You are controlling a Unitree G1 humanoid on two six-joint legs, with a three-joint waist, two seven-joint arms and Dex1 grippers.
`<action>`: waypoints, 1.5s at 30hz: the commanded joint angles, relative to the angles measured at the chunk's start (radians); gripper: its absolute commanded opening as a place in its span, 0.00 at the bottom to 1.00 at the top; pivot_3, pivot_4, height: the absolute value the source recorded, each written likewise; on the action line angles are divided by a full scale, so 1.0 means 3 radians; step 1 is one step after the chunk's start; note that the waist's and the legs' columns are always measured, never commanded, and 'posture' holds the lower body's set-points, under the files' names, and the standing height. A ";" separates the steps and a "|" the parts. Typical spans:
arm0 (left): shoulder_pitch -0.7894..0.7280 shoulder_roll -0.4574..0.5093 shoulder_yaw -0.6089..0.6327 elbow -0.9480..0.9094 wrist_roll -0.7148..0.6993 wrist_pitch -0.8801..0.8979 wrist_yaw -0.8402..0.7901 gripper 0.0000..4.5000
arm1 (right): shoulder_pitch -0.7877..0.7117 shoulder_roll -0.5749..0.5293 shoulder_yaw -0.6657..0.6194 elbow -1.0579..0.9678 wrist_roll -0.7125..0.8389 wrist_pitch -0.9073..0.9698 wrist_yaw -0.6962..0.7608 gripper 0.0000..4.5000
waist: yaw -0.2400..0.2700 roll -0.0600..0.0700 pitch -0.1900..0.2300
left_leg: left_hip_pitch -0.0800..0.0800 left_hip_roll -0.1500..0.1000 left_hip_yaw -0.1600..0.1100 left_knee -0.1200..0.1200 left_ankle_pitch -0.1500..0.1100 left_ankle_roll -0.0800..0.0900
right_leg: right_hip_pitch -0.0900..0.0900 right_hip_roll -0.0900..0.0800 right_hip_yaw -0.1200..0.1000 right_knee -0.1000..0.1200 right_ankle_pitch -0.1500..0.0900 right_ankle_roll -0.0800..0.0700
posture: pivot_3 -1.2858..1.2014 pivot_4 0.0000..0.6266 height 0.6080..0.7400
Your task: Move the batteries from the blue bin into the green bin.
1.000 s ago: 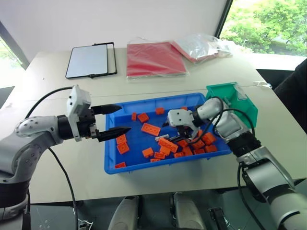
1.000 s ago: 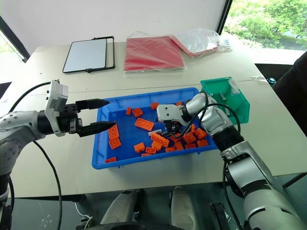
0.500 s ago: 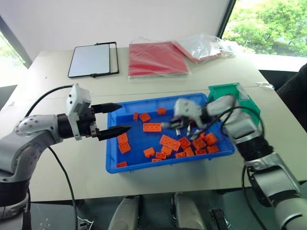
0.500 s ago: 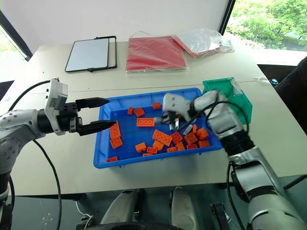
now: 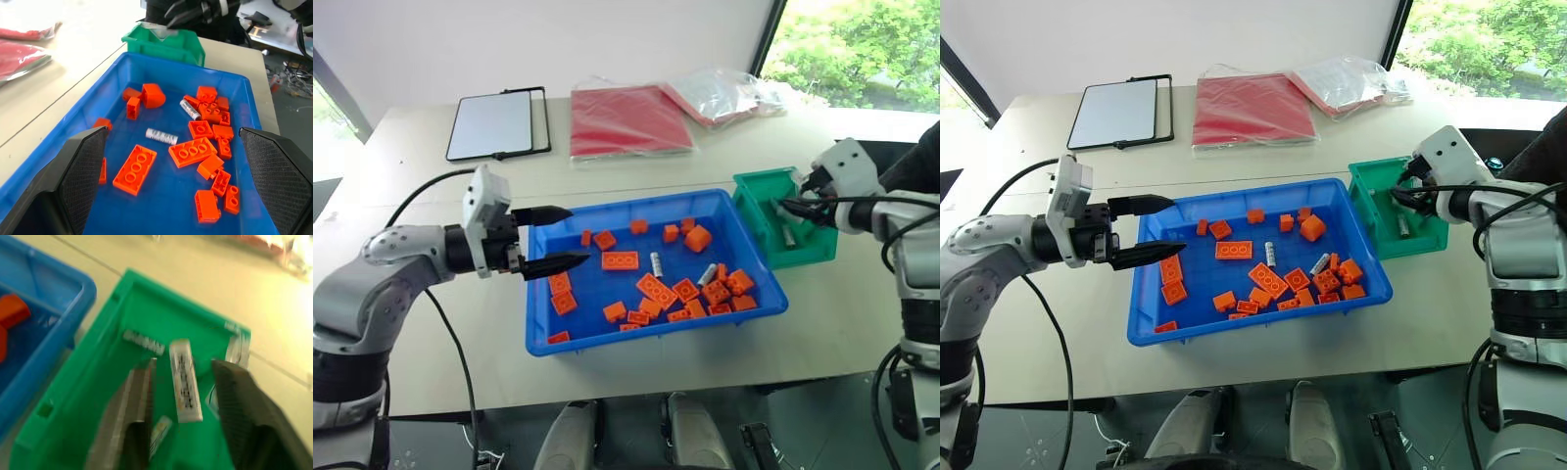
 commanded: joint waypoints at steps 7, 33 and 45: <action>-0.0120 -0.0024 -0.0043 0.0100 0.0116 -0.0119 -0.0118 1.00 | -0.0354 0.0326 -0.0117 -0.1031 0.0574 0.0690 -0.0340 0.79 | 0.0018 0.0000 0.0002 | -0.0001 -0.0001 -0.0003 0.0000 -0.0001 0.0001 | 0.0000 0.0000 0.0000 0.0000 0.0000 0.0001 | 0.52 0.24 0.93; -0.0033 0.0055 0.0082 -0.0040 0.0061 -0.0041 -0.0053 1.00 | 0.0139 0.1601 0.1151 -0.0980 0.0935 0.1609 -0.1141 0.60 | 0.0005 -0.0004 -0.0001 | -0.0001 -0.0007 -0.0006 0.0000 -0.0001 0.0002 | -0.0002 -0.0001 0.0003 0.0002 0.0001 0.0002 | 0.52 0.24 0.93; -0.0090 -0.0016 -0.0001 0.0059 0.0113 -0.0128 -0.0050 1.00 | -0.0307 0.1143 0.0127 -0.1540 0.1312 0.2071 -0.1077 0.02 | 0.0021 -0.0002 0.0001 | -0.0001 -0.0007 -0.0007 0.0001 -0.0001 0.0002 | -0.0002 -0.0001 0.0003 0.0002 0.0001 0.0002 | 0.52 0.24 0.93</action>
